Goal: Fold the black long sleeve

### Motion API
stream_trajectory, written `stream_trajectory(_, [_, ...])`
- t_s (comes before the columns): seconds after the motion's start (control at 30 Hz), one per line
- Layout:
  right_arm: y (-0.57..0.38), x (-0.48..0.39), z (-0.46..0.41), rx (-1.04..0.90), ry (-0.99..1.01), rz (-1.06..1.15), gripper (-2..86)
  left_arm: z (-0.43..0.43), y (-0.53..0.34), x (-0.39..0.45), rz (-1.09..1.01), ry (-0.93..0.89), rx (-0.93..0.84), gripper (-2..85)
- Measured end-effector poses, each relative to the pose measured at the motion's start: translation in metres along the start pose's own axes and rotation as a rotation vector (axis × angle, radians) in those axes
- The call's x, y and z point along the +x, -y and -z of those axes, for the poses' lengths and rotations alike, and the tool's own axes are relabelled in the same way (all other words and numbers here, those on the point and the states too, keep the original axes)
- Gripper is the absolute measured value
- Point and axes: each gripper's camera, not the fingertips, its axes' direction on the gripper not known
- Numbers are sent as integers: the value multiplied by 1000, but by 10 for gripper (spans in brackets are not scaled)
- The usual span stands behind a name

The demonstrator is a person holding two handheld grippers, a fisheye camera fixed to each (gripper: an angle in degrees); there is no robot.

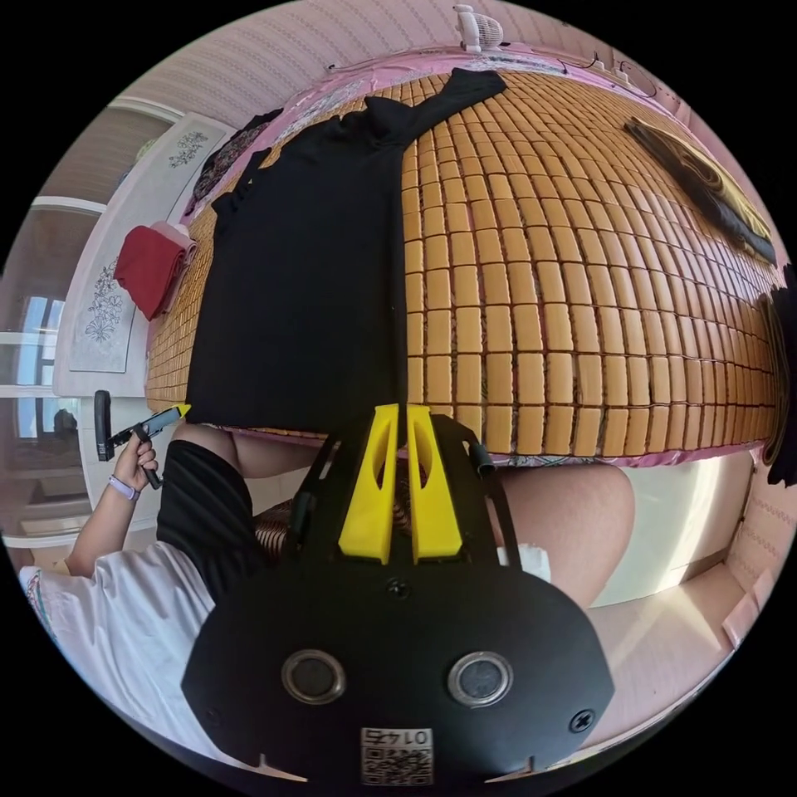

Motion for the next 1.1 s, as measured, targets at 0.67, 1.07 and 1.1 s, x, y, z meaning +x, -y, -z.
stream_trajectory(0.67, [-39,-21,0,80,0,-52,0,17,-59,-50,130,-82,177,-10])
stream_trajectory(1.07, [-81,-58,13,181,-32,34,-1,41,-128,-35,30,-52,373,-10])
stream_trajectory(1.1, [-86,-63,14,190,-45,46,-1,42,-135,-33,22,-59,395,-10])
